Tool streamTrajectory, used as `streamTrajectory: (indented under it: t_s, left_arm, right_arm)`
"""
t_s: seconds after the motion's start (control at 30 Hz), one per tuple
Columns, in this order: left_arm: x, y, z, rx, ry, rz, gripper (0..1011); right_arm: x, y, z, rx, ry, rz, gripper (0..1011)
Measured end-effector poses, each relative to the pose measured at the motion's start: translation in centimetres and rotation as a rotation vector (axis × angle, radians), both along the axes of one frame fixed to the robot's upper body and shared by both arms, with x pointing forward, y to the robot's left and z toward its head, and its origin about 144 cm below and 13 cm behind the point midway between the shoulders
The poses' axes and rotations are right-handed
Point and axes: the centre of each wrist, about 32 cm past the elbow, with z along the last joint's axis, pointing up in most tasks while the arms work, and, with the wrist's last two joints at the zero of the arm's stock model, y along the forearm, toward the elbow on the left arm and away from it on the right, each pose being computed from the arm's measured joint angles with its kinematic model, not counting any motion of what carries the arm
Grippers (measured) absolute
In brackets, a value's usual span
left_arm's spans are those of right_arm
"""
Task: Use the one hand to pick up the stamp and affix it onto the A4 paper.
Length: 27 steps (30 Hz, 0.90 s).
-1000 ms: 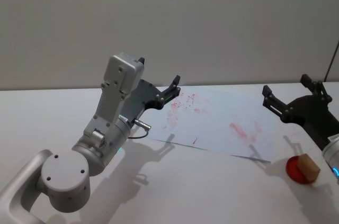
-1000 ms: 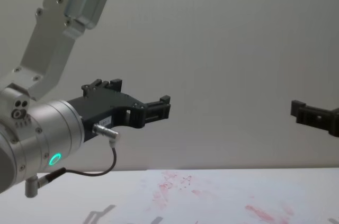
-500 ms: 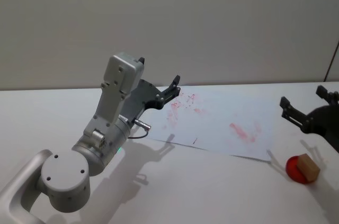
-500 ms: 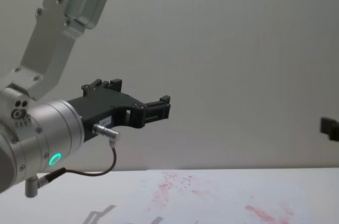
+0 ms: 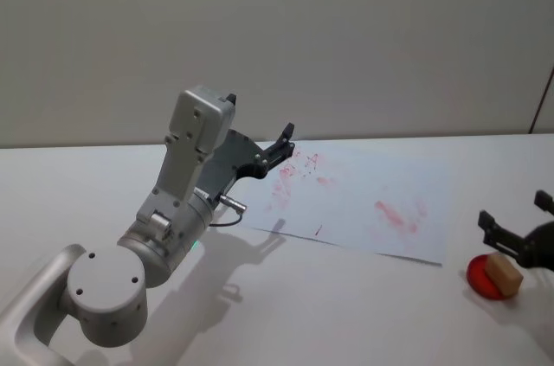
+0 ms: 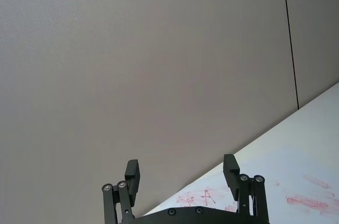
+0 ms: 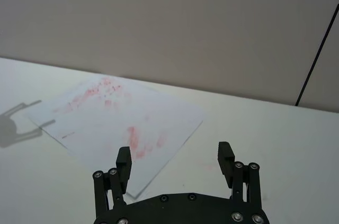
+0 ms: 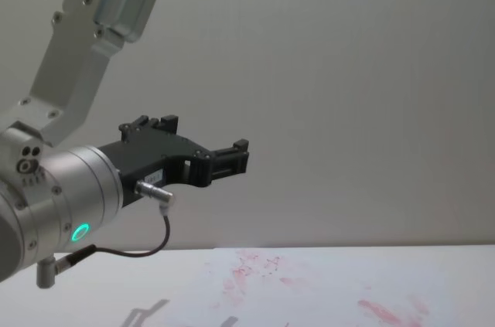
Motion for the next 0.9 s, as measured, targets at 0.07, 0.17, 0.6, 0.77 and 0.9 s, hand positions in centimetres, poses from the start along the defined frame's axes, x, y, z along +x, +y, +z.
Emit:
streamTrajectory:
  t_s: [0.07,0.17,0.6,0.77,0.9]
  left_arm:
    - [0.0,0.0,0.0,0.000,0.000,0.000,1001]
    - [0.0,0.0,0.0,0.000,0.000,0.000,1001]
    - [0.0,0.0,0.0,0.000,0.000,0.000,1001]
    - [0.0,0.0,0.0,0.000,0.000,0.000,1001]
    - [0.0,0.0,0.0,0.000,0.000,0.000,1001]
  right_arm:
    - [-0.4,-0.3,-0.1,-0.015,0.023,0.000,1001]
    - [-0.7,-0.6,-0.2,-0.033,0.048,-0.002,1001]
    - [-1.9,-1.4,-0.6,-0.139,0.163,-0.021,1001]
    - [-1.8,-1.3,-0.7,-0.162,0.192,-0.010,1001]
    - [-1.5,-1.1,-0.8,-0.170,0.206,0.003,1001]
